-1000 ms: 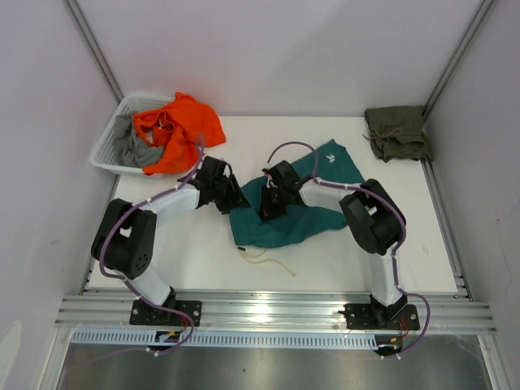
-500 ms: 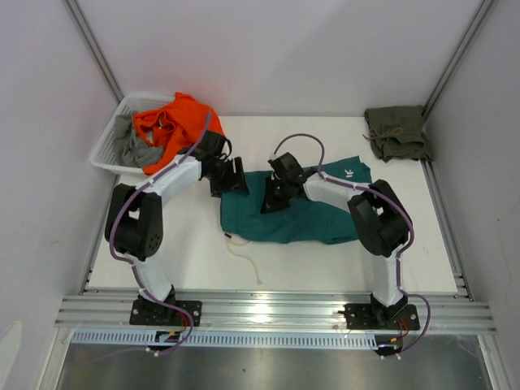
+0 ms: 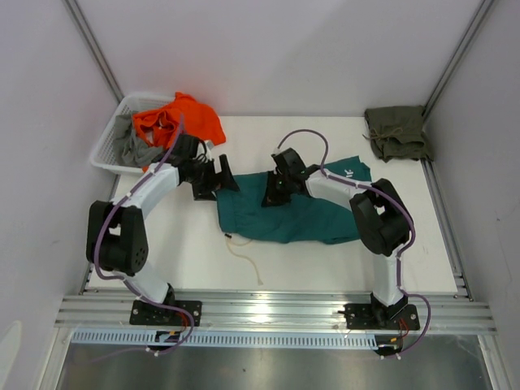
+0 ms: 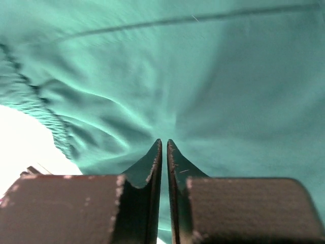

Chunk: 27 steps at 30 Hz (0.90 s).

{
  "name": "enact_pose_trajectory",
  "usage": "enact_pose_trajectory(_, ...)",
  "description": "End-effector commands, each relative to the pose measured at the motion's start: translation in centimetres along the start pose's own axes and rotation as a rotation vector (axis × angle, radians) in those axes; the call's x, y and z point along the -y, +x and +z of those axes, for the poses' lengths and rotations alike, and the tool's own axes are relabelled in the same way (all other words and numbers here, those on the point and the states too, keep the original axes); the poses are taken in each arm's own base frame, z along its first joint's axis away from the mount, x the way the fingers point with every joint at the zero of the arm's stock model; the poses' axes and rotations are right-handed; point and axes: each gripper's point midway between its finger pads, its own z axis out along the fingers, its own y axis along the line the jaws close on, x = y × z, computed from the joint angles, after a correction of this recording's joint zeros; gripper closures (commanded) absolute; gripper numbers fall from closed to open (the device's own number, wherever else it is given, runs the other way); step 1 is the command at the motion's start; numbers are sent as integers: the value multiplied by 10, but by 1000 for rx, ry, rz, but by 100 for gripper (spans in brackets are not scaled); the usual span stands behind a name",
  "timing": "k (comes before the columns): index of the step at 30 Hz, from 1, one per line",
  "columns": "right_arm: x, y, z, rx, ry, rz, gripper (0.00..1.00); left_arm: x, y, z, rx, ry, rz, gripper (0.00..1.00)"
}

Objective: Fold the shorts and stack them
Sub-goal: Fold the shorts

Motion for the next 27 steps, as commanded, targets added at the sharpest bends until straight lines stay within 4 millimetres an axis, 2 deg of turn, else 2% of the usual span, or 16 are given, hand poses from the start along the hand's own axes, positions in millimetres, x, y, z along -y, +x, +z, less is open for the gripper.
enact_pose_trajectory(1, -37, -44, -22, 136, -91, -48, 89, 27, -17, -26, 78, 131, 93, 1)
enact_pose_trajectory(4, -52, -65, -35, 204, -148, -82, 79, 34, -25, -24, 85, 164, 109, 1)
enact_pose_trajectory(5, -53, -68, -35, 210, -160, -84, 72, 32, -26, -22, 77, 154, 100, 1)
enact_pose_trajectory(6, -58, -75, -37, 221, -178, -90, 71, 31, -30, -20, 78, 141, 94, 2)
enact_pose_trajectory(8, -58, -82, -32, 210, -203, -79, 67, 20, -32, -18, 82, 98, 60, 3)
enact_pose_trajectory(9, -66, -90, -35, 219, -227, -80, 65, 13, -32, -19, 87, 88, 37, 3)
enact_pose_trajectory(13, -86, -95, -33, 209, -277, -103, 57, -12, -29, -25, 125, 64, -33, 5)
enact_pose_trajectory(17, -102, -91, -27, 192, -335, -145, 37, -19, -31, -35, 166, 82, -23, 5)
enact_pose_trajectory(19, -101, -93, -17, 189, -348, -167, 30, -22, -32, -38, 180, 79, -23, 6)
enact_pose_trajectory(20, -102, -101, -17, 201, -360, -202, 29, -21, -34, -42, 205, 84, -19, 6)
enact_pose_trajectory(21, -102, -100, -14, 183, -381, -220, 28, -21, -31, -43, 210, 97, -24, 6)
enact_pose_trajectory(22, -90, -104, -3, 165, -385, -222, 27, -22, -36, -47, 239, 110, -28, 6)
enact_pose_trajectory(24, -91, -114, -5, 171, -438, -306, 27, -21, -32, -54, 257, 155, -50, 7)
enact_pose_trajectory(26, -79, -122, -1, 185, -431, -363, 25, -12, -35, -62, 297, 195, -33, 7)
enact_pose_trajectory(27, -76, -128, 0, 208, -424, -435, 24, -20, -37, -69, 321, 196, -47, 7)
